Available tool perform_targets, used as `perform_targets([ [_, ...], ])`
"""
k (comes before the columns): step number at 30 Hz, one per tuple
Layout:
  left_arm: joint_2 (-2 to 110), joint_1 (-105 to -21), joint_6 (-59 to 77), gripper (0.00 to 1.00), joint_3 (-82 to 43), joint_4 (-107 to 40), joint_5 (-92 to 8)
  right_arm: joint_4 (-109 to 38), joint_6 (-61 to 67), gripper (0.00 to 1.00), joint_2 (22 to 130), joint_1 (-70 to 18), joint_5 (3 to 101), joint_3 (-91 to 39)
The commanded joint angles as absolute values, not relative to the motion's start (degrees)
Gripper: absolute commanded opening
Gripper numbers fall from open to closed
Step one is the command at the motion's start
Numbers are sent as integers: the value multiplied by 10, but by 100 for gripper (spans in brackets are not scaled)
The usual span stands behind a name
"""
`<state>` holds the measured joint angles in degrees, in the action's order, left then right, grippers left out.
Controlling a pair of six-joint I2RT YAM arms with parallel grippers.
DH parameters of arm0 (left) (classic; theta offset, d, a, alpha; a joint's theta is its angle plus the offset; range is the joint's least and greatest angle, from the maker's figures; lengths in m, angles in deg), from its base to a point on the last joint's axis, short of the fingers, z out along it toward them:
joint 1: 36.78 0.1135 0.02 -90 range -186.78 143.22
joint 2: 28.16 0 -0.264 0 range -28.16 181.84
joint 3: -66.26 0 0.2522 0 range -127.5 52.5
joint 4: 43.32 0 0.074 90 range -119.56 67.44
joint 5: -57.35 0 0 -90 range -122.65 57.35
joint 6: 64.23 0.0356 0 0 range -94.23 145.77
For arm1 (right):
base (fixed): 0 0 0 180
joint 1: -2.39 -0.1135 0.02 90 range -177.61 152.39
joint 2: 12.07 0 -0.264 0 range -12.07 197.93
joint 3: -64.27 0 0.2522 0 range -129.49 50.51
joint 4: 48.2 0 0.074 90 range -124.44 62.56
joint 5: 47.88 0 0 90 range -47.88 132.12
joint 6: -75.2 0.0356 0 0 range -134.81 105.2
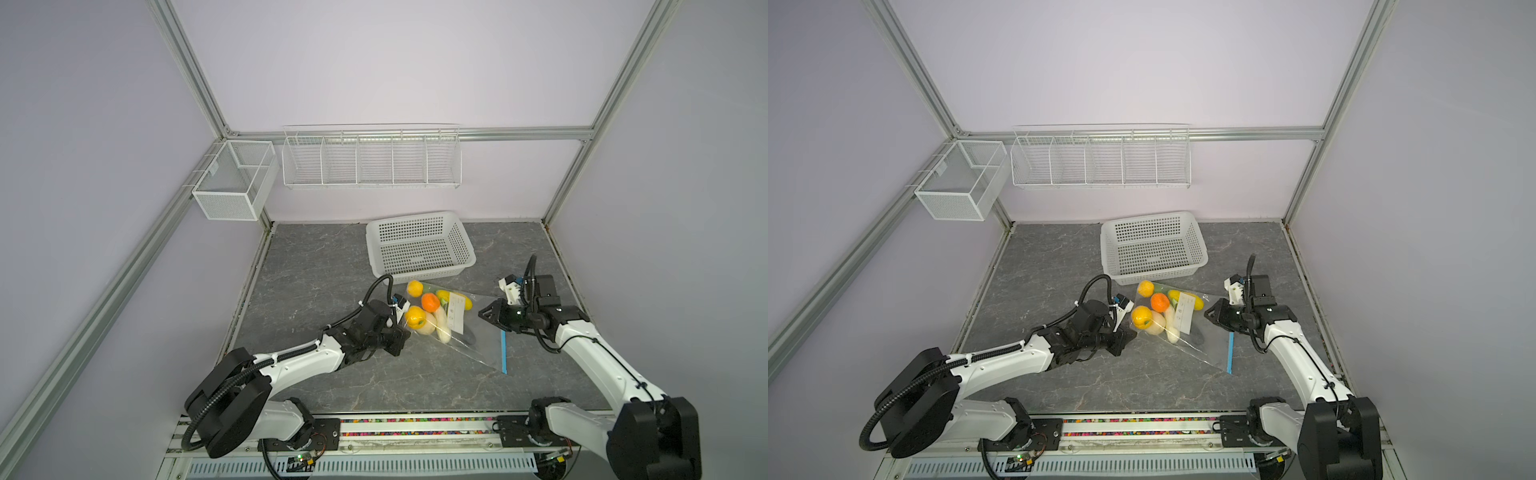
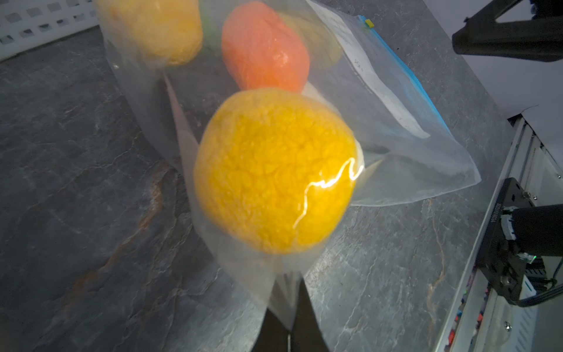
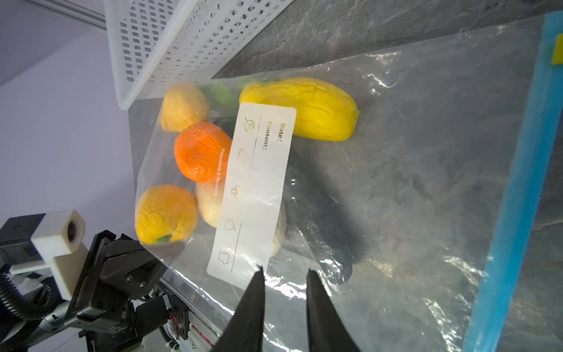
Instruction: Place the food in the zip-top bag and seal the zipper
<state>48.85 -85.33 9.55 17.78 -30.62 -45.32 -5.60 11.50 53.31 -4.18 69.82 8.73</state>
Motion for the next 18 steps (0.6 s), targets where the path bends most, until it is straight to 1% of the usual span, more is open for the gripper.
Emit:
perform_targets([
  [1,494,-854,97,0,162,-312,-459,-41,98,26,526,-39,695,72],
  [8,442,-855,51,0,202,-309,-450,-73,110,26,527,-40,699,88],
  [15,322,-865,2,0,271,-292,-403,-103,118,27,572,-60,717,83],
  [18,286,-869,-13,0,292,-268,-393,-106,119,28,563,-64,714,81],
])
